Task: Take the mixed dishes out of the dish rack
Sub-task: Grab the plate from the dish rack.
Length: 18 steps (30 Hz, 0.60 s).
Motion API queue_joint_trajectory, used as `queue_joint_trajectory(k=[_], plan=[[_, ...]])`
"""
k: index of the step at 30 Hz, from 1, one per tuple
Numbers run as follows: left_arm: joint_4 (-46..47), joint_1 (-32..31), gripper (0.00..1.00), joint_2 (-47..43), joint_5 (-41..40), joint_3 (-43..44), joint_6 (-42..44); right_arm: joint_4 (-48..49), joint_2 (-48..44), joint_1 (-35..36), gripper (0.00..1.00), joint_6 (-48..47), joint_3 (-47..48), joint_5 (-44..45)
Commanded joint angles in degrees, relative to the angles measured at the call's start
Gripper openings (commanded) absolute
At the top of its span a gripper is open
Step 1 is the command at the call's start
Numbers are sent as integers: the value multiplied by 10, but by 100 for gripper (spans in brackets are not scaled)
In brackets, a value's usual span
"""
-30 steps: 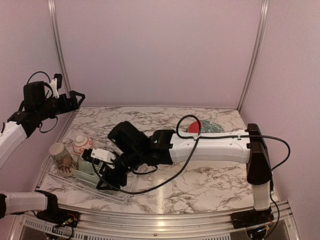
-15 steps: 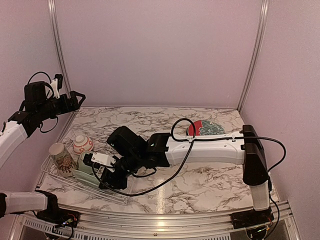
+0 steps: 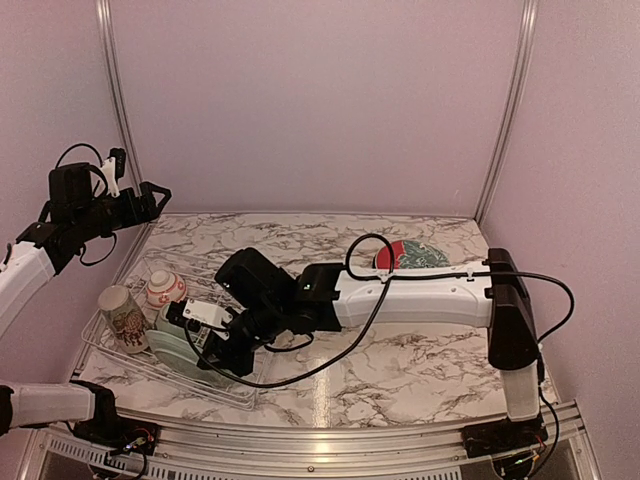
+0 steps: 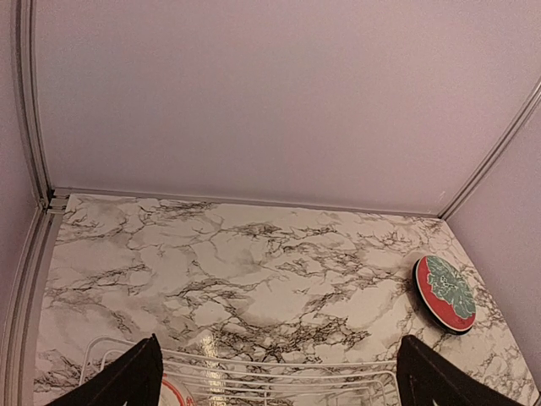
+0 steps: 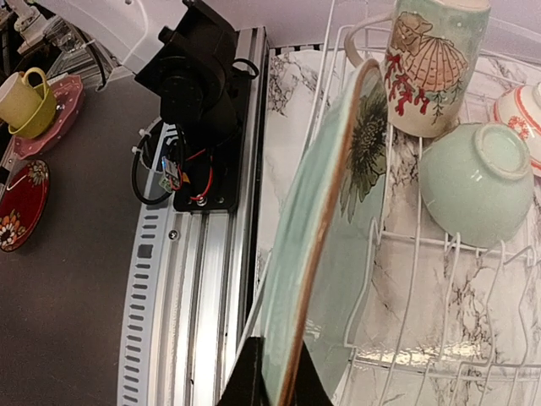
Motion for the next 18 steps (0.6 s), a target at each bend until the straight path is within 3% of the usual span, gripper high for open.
queue_joint_trajectory(k=[1, 18], plan=[[6, 4, 99, 2, 8, -6, -1, 31, -17, 7, 0, 8, -4, -13], [7, 4, 99, 4, 9, -6, 0, 81, -84, 7, 0, 0, -31, 3]])
